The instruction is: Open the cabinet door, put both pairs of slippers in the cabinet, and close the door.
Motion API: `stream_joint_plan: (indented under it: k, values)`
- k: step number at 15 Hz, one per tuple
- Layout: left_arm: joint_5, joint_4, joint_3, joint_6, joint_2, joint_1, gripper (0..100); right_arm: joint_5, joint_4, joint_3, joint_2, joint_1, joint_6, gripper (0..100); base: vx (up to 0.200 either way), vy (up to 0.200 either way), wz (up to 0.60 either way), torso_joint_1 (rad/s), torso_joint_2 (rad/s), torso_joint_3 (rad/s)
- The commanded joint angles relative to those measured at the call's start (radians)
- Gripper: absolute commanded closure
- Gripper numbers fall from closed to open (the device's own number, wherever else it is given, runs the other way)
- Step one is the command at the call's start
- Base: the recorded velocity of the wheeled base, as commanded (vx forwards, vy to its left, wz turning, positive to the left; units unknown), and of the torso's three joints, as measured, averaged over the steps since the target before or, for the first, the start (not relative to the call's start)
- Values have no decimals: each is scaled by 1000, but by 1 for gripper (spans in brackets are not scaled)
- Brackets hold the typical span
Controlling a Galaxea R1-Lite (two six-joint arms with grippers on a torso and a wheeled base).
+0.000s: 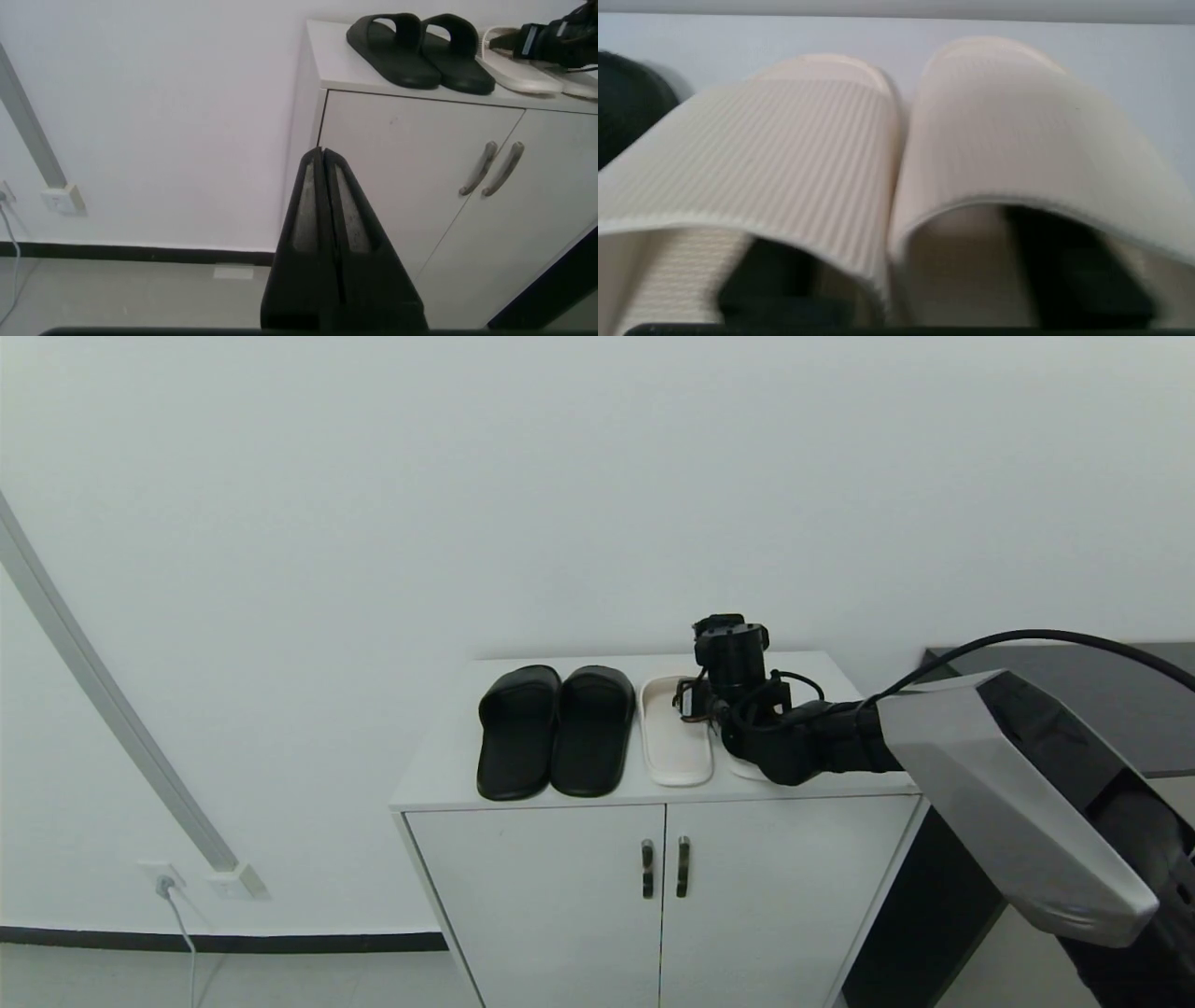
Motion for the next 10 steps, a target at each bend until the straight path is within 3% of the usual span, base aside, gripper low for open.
stream_joint_plan:
  k: [1,7,10]
  values:
    - [0,0,0,0,1,0,100,1,0,-5,3,2,-1,100,0,0,0,0,0,0]
    - [0,0,0,0,1,0,100,1,0,61,-110,5,-10,100,0,0,0,0,0,0]
    - [0,0,0,0,1,0,100,2,-8,186,-241,20,-21,100,0,0,0,0,0,0]
